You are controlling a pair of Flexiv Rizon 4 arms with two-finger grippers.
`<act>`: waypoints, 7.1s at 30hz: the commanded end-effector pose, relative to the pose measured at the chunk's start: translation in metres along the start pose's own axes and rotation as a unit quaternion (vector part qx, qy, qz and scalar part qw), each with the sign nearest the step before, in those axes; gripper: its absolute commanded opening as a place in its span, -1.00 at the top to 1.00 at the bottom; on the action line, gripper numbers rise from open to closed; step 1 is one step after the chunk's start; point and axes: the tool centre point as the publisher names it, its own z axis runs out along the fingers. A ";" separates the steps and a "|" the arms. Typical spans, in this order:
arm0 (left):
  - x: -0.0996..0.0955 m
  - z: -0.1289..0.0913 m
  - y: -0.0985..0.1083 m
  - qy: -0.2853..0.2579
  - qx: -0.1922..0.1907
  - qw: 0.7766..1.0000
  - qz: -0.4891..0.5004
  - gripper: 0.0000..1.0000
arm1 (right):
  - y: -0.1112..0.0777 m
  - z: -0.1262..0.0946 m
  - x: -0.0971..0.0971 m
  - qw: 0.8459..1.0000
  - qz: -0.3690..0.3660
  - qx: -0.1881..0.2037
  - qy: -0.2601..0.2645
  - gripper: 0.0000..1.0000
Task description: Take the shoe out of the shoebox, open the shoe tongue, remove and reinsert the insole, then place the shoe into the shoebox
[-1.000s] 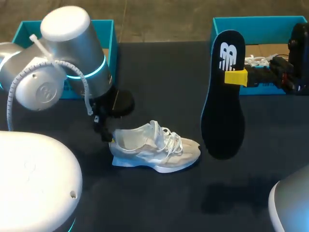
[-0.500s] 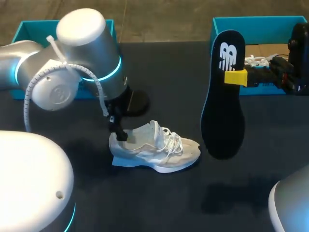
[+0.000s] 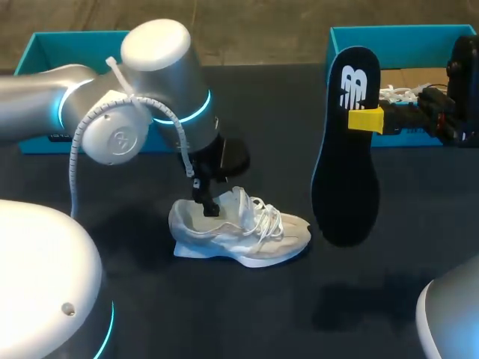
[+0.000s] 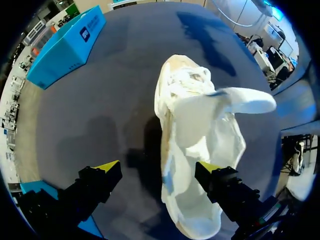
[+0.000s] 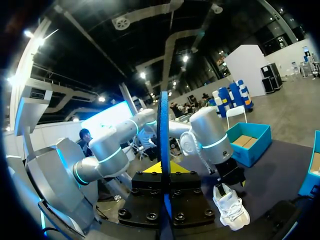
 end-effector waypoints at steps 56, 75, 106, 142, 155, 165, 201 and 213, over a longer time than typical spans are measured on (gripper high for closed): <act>0.028 -0.019 -0.005 0.020 0.003 0.978 0.207 1.00 | -0.001 0.001 0.000 1.000 0.000 -0.001 0.000 1.00; 0.062 -0.060 0.002 0.050 -0.009 0.873 0.485 1.00 | -0.001 0.001 0.000 1.000 0.000 -0.001 0.000 1.00; 0.129 -0.016 -0.028 0.088 -0.014 0.776 0.625 1.00 | -0.001 0.001 0.000 1.000 0.000 -0.001 0.000 1.00; 0.123 0.023 -0.064 0.039 0.042 0.753 0.656 1.00 | -0.001 0.001 0.000 1.000 0.000 -0.001 0.000 1.00; 0.108 -0.006 -0.070 -0.029 0.087 0.776 0.624 -1.00 | -0.001 0.001 0.000 1.000 0.000 -0.001 0.000 1.00; 0.077 -0.080 -0.063 -0.141 0.160 0.782 0.586 -1.00 | -0.001 0.001 0.000 1.000 0.000 -0.001 0.000 1.00; 0.046 -0.152 -0.026 -0.325 0.363 0.652 0.581 -1.00 | -0.001 0.001 0.000 1.000 0.000 -0.001 0.000 1.00; 0.041 -0.172 -0.029 -0.414 0.385 0.585 0.581 -1.00 | -0.001 0.001 0.000 1.000 0.000 -0.001 0.000 1.00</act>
